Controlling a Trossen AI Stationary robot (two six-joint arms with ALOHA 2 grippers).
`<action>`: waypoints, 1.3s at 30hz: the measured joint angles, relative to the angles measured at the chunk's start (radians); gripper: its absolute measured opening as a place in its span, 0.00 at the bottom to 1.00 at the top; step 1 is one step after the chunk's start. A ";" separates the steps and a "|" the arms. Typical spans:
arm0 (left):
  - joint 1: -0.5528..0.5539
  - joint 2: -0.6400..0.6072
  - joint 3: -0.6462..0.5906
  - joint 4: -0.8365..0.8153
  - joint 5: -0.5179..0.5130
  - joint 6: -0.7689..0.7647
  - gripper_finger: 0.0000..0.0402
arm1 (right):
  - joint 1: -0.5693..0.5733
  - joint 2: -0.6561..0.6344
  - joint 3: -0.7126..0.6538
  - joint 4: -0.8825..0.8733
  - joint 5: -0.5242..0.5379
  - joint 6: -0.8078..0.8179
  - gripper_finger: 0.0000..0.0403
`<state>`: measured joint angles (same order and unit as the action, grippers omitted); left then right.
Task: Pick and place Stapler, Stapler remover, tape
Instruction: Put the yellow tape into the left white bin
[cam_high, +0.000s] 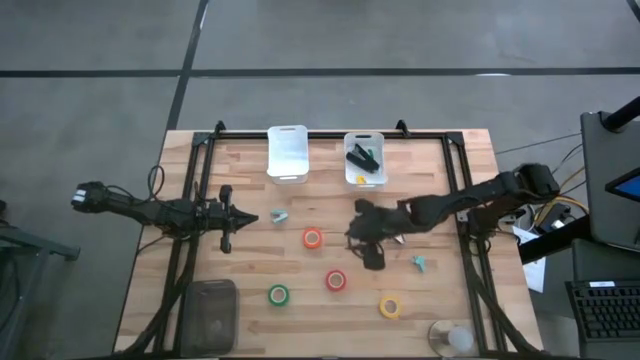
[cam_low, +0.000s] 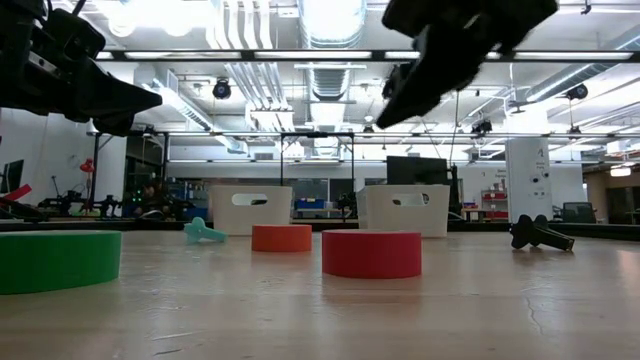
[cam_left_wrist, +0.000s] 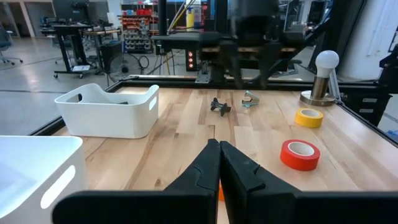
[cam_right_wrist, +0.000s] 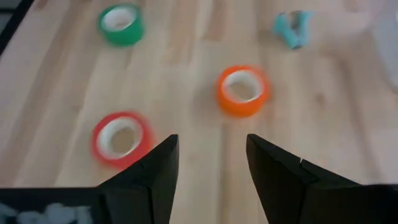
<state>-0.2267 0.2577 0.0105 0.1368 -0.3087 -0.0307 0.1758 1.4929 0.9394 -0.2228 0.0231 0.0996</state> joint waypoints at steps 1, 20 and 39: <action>0.000 0.000 0.000 0.000 0.000 0.000 0.03 | 0.016 0.000 -0.001 -0.015 -0.002 0.014 0.44; 0.000 0.000 0.000 0.000 0.000 0.000 0.03 | 0.370 0.004 -0.015 -0.343 -0.005 0.306 0.40; 0.000 0.000 0.000 -0.006 0.000 0.000 0.03 | 0.429 0.148 -0.013 -0.275 -0.040 0.418 0.49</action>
<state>-0.2265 0.2581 0.0105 0.1310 -0.3087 -0.0307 0.6052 1.6409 0.9260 -0.4980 -0.0172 0.5175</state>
